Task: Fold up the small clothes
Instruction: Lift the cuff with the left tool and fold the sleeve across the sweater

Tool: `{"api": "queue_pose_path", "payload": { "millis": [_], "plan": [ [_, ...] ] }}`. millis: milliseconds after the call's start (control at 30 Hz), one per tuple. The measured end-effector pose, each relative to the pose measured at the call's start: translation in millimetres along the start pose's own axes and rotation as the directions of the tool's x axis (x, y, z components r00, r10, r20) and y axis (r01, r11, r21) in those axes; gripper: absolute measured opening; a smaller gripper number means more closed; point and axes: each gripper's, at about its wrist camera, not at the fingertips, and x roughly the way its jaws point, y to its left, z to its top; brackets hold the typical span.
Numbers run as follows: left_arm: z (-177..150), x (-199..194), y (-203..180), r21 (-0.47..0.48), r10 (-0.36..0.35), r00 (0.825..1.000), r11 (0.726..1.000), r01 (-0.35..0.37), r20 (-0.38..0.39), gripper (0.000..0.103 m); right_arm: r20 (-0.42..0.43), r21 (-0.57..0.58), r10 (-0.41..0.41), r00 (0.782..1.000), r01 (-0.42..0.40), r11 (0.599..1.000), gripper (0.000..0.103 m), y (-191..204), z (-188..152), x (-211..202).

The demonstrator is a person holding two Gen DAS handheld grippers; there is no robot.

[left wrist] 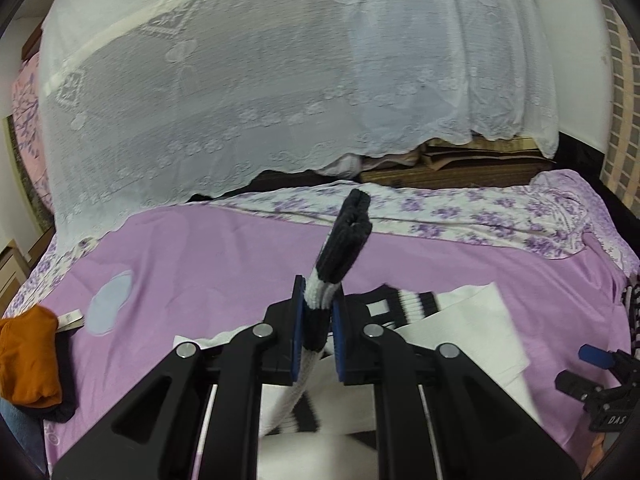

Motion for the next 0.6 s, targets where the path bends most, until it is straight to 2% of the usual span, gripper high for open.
{"api": "queue_pose_path", "payload": {
  "millis": [267,600],
  "plan": [
    [15.7,6.9,-54.6,0.026,-0.06,0.998,0.998,0.06,0.014,0.011,-0.021,0.087,0.01,1.0,-0.008,0.996,0.099,-24.9,6.6,1.6],
    [7.5,26.3,-113.1,0.028,-0.152,0.988,0.988,0.152,-0.029,0.011,-0.021,0.164,0.006,1.0,-0.002,0.986,0.099,-46.1,11.2,1.2]
  ]
}}
